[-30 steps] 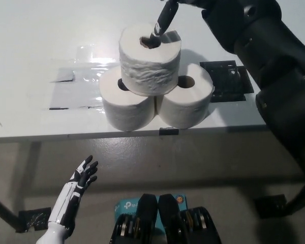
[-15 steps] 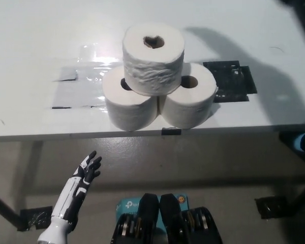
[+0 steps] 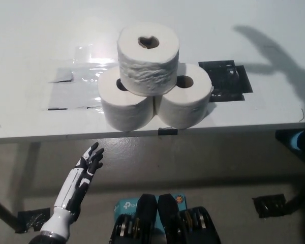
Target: A few rolls of toilet paper are kept infront of the robot and the robot uses its right hand to lift one of the rolls and and places it on top of the other rolls to stack it.
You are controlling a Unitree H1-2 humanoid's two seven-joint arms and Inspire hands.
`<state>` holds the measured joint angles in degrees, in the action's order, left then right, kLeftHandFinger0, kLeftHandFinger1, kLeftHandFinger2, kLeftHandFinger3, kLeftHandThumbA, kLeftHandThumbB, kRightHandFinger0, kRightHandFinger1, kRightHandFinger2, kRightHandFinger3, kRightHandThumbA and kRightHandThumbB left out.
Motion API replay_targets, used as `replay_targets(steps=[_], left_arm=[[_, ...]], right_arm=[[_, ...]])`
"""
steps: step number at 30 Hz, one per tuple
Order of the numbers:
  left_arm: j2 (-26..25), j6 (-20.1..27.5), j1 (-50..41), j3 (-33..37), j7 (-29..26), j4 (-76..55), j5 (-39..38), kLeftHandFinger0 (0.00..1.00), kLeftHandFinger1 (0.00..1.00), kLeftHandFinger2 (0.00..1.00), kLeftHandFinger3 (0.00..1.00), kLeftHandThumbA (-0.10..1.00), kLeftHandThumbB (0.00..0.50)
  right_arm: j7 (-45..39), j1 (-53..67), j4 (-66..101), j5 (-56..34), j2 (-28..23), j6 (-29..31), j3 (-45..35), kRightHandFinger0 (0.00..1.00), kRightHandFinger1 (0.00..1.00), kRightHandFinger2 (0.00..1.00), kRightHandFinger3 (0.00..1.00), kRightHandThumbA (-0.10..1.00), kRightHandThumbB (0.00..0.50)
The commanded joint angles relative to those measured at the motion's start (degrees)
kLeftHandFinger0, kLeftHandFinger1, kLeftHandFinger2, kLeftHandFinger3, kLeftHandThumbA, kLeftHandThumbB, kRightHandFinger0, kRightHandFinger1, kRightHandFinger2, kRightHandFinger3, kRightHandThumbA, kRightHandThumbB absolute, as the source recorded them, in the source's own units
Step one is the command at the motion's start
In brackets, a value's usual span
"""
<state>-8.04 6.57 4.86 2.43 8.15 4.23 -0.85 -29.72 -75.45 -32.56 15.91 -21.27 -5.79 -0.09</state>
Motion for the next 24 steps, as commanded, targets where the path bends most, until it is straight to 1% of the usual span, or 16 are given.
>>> replay_targets(steps=[1, 3, 4, 5, 6, 9, 12, 14, 16, 17, 18, 20, 21, 22, 23, 24], left_arm=[[-1.1, 1.9, 7.0, -3.7, -0.5, 0.9, -3.9, 1.00, 1.00, 1.00, 1.00, 0.92, 0.135], [-1.1, 1.9, 7.8, -3.8, -0.5, 1.3, -4.2, 1.00, 1.00, 1.00, 1.00, 0.92, 0.136], [-1.0, 2.0, 8.0, -3.8, -0.5, 1.4, -4.2, 1.00, 1.00, 1.00, 1.00, 0.92, 0.137], [-0.9, 1.9, 8.1, -3.8, -0.5, 1.4, -4.3, 1.00, 1.00, 1.00, 1.00, 0.93, 0.138], [-0.8, 1.8, 8.2, -3.8, -0.7, 1.2, -4.1, 1.00, 1.00, 1.00, 1.00, 0.93, 0.139], [-0.9, 2.0, 8.6, -3.9, -0.9, 1.4, -3.9, 1.00, 1.00, 1.00, 1.00, 0.93, 0.138], [-1.2, 1.8, 9.5, -4.0, -0.8, 1.5, -3.9, 1.00, 1.00, 1.00, 1.00, 0.93, 0.141], [-1.3, 1.4, 9.9, -4.1, -0.7, 1.5, -4.0, 1.00, 1.00, 1.00, 1.00, 0.93, 0.153], [-1.3, 1.5, 10.2, -4.1, -0.5, 1.7, -4.2, 1.00, 1.00, 1.00, 1.00, 0.93, 0.154], [-1.2, 1.6, 10.5, -4.1, -0.4, 1.9, -4.4, 1.00, 1.00, 1.00, 1.00, 0.93, 0.155], [-1.3, 1.6, 10.5, -4.2, -0.4, 1.8, -4.1, 1.00, 1.00, 1.00, 1.00, 0.93, 0.151], [-1.3, 1.6, 10.3, -4.2, -0.5, 1.7, -3.9, 1.00, 1.00, 1.00, 1.00, 0.93, 0.157], [-1.4, 1.5, 10.2, -4.2, -0.5, 1.7, -3.7, 1.00, 1.00, 1.00, 1.00, 0.93, 0.158], [-1.4, 1.5, 10.0, -4.3, -0.4, 1.5, -3.7, 1.00, 1.00, 1.00, 1.00, 0.93, 0.156], [-1.4, 1.4, 9.8, -4.4, -0.2, 1.4, -3.9, 1.00, 1.00, 1.00, 1.00, 0.93, 0.147], [-1.5, 1.4, 9.6, -4.4, 0.0, 1.3, -4.1, 1.00, 1.00, 1.00, 1.00, 0.92, 0.146]], right_arm=[[7.0, 10.7, 49.9, -26.4, -6.6, -10.0, -27.3, 1.00, 1.00, 1.00, 1.00, 1.00, 0.207], [8.9, 17.2, 57.6, -29.6, -4.1, -12.0, -29.7, 1.00, 1.00, 1.00, 1.00, 1.00, 0.248], [9.7, 19.1, 59.6, -30.9, -3.2, -12.6, -30.5, 1.00, 1.00, 1.00, 1.00, 1.00, 0.248], [10.5, 21.5, 61.6, -32.2, -2.3, -13.0, -31.3, 1.00, 1.00, 1.00, 1.00, 1.00, 0.264], [11.3, 25.8, 64.0, -33.6, -1.0, -12.1, -31.7, 1.00, 1.00, 1.00, 1.00, 1.00, 0.240], [13.1, 32.3, 67.6, -35.2, 2.5, -11.7, -31.2, 1.00, 1.00, 1.00, 1.00, 1.00, 0.207], [14.5, 36.6, 68.6, -38.3, 5.4, -9.3, -30.5, 1.00, 1.00, 1.00, 1.00, 1.00, 0.206], [15.5, 39.5, 69.0, -40.2, 7.7, -7.3, -29.7, 1.00, 1.00, 1.00, 1.00, 1.00, 0.242], [15.9, 41.9, 69.2, -42.2, 9.5, -6.6, -29.1, 1.00, 1.00, 1.00, 1.00, 1.00, 0.251], [16.2, 42.7, 68.9, -43.1, 11.0, -6.5, -28.7, 1.00, 1.00, 1.00, 1.00, 1.00, 0.273], [14.9, 44.8, 67.5, -42.0, 13.0, -4.6, -26.9, 1.00, 1.00, 1.00, 1.00, 1.00, 0.245], [14.0, 46.7, 66.3, -41.0, 15.1, -4.0, -25.7, 1.00, 1.00, 1.00, 1.00, 1.00, 0.243], [13.0, 48.2, 65.5, -39.8, 16.2, -3.6, -24.7, 1.00, 1.00, 1.00, 1.00, 1.00, 0.229], [12.2, 49.3, 64.8, -39.3, 16.9, -3.3, -24.0, 1.00, 1.00, 1.00, 1.00, 1.00, 0.233], [11.6, 50.5, 63.5, -37.0, 18.3, -2.4, -22.9, 1.00, 1.00, 1.00, 1.00, 1.00, 0.262], [11.3, 51.4, 62.6, -35.1, 19.1, -1.8, -22.2, 1.00, 1.00, 1.00, 1.00, 1.00, 0.268]])
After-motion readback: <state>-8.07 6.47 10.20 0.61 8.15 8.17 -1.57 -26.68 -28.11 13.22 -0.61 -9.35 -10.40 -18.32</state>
